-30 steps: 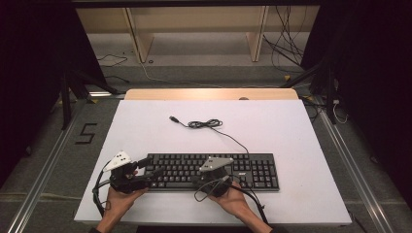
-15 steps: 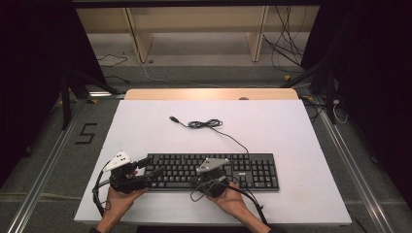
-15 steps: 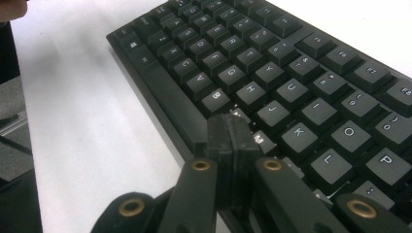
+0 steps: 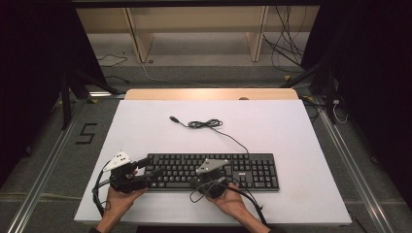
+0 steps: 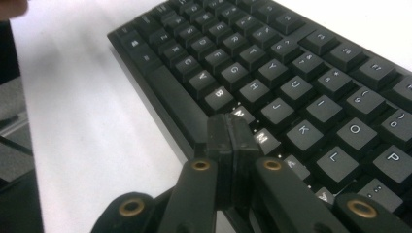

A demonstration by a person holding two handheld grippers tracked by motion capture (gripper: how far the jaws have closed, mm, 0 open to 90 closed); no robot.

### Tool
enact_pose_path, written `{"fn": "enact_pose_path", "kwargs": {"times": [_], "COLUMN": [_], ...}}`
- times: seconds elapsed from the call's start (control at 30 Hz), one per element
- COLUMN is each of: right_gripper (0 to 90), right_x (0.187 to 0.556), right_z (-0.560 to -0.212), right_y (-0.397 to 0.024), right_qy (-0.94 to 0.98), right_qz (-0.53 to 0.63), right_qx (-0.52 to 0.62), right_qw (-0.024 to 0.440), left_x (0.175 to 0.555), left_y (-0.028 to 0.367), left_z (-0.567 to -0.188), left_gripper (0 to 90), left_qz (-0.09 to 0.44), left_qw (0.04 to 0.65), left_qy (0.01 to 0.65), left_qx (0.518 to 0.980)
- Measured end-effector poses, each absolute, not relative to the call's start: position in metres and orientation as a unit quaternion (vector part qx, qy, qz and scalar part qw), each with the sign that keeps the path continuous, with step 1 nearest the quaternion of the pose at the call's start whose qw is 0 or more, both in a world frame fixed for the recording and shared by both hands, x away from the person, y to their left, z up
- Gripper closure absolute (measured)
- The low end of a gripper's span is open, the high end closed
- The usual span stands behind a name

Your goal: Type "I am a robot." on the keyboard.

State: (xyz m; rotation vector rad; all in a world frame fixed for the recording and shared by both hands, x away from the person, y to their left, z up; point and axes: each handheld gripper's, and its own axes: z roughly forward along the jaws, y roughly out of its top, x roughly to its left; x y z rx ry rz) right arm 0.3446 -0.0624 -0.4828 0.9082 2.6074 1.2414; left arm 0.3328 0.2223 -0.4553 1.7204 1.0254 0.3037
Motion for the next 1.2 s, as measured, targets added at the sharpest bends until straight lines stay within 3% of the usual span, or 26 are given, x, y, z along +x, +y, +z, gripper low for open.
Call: {"fn": "enact_pose_path", "kwargs": {"times": [0.27,0.8,1.03,1.2], "right_gripper": [84.0,49.8,41.1,38.6], "right_x": [0.344,0.344,0.341,0.338], "right_z": [-0.473,-0.452,-0.447,-0.445], "right_y": [-0.071,-0.098,-0.108,-0.113], "right_qy": [0.845,0.817,0.808,0.804], "right_qz": [0.436,0.473,0.485,0.488], "right_qx": [0.305,0.325,0.329,0.333], "right_qw": [0.054,0.051,0.057,0.06], "left_x": [0.333,0.337,0.344,0.346], "left_y": [0.223,0.225,0.229,0.229], "left_z": [-0.456,-0.459,-0.465,-0.468], "left_gripper": [28.2,34.7,46.3,60.6], "left_qz": [0.128,0.127,0.116,0.115], "left_qw": [0.528,0.509,0.493,0.471], "left_qy": [0.431,0.455,0.482,0.486], "left_qx": [0.72,0.719,0.715,0.727]}}
